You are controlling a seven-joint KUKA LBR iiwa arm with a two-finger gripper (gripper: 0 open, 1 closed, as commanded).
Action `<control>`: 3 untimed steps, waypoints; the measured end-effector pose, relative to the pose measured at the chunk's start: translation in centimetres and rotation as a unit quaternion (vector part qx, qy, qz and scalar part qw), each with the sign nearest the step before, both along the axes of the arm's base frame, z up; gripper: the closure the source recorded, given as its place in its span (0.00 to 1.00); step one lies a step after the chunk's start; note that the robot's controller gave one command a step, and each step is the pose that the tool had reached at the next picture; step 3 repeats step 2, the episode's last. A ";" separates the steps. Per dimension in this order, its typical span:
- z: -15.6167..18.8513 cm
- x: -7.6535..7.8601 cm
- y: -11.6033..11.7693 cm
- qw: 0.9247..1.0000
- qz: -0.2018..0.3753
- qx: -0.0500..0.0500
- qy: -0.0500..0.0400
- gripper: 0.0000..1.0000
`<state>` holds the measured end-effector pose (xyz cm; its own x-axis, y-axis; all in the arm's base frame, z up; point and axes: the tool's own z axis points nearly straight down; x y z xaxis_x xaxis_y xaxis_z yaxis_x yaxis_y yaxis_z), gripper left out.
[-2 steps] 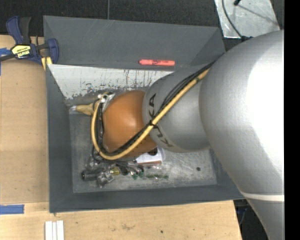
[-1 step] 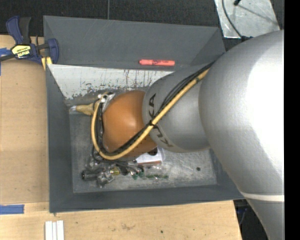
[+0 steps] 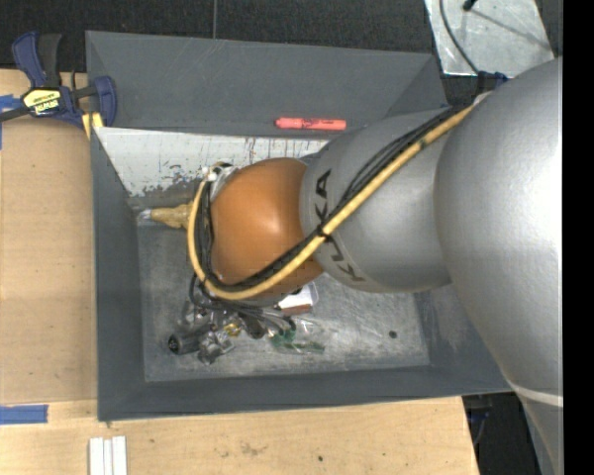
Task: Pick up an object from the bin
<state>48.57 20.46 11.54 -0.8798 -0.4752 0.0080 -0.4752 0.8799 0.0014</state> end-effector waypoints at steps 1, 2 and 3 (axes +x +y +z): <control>3.0 0.3 0.3 1.000 -0.006 0.003 -0.006 1.00; 7.3 1.0 0.5 1.000 -0.007 0.001 -0.003 1.00; 7.3 1.0 0.5 1.000 -0.007 0.001 -0.003 1.00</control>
Offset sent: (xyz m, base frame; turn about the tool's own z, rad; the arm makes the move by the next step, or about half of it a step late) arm 0.0135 0.0067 0.0891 0.0139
